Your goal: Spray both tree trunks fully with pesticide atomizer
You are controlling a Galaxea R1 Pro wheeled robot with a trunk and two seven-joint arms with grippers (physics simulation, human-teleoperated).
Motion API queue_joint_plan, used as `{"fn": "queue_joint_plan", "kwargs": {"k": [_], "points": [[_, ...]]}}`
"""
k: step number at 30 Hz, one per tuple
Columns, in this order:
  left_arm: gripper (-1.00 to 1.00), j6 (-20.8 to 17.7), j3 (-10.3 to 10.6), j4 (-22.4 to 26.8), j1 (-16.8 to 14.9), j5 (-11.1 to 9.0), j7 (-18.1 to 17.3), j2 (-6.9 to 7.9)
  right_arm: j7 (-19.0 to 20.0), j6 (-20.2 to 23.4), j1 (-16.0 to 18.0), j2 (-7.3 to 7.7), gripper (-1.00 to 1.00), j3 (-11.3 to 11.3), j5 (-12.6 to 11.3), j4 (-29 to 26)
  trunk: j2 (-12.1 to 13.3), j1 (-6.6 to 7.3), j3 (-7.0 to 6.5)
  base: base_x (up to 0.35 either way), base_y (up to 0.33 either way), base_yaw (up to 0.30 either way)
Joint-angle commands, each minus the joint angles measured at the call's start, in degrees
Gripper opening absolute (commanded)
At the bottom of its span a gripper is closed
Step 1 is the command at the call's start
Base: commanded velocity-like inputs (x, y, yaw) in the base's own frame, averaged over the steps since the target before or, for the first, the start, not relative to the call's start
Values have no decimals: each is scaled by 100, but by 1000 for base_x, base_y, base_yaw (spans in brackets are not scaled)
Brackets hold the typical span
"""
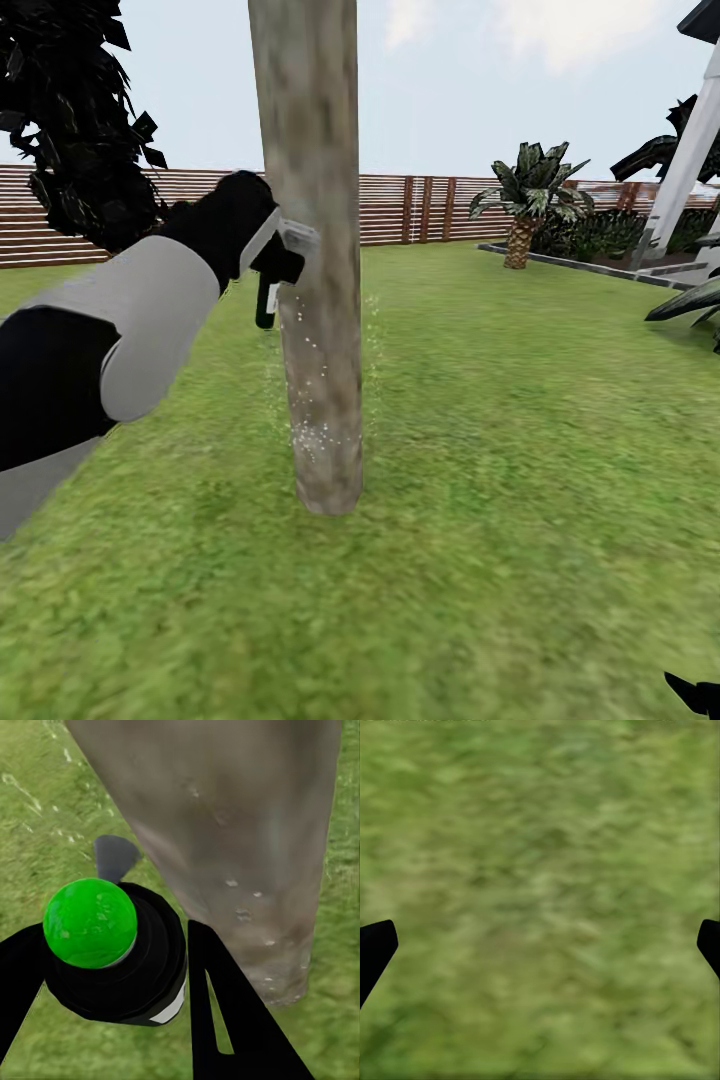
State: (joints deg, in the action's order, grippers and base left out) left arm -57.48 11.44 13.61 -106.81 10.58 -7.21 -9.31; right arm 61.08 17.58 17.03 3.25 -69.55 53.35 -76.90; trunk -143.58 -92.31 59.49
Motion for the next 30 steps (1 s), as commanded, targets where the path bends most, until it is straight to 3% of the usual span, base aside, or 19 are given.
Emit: {"fn": "queue_joint_plan", "kwargs": {"k": [1,6,12,17,19,22,27,30], "points": [[-100,0,0,-16,-49,-2,1,0,0,0,-1,-2,100,-1,0,0,0,0,0,0,0,0],[-100,0,7,-52,-160,-3,1,-8,0,3,-3,0,100,-4,0,0,0,0,0,0,0,0],[-100,9,29,-801,-157,-11,-8,-18,0,0,-3,0,100,-1,0,0,0,0,0,0,0,0],[-100,63,26,-1123,-70,-26,-34,-4,0,0,-3,-1,100,2,0,0,0,0,0,0,0,0],[-100,94,25,-1200,82,-28,-40,-2,0,0,-5,0,100,2,0,0,0,0,0,0,0,0],[-100,140,25,-1235,559,-38,-43,-2,0,0,-1,-1,100,3,0,0,0,0,0,0,0,0],[-100,394,25,-1236,1130,-416,-43,0,0,0,-2,0,100,3,0,0,0,0,0,0,0,0],[-100,552,25,-1233,1416,-460,-42,0,0,0,-1,-1,100,3,0,0,0,0,0,0,0,0]]}}
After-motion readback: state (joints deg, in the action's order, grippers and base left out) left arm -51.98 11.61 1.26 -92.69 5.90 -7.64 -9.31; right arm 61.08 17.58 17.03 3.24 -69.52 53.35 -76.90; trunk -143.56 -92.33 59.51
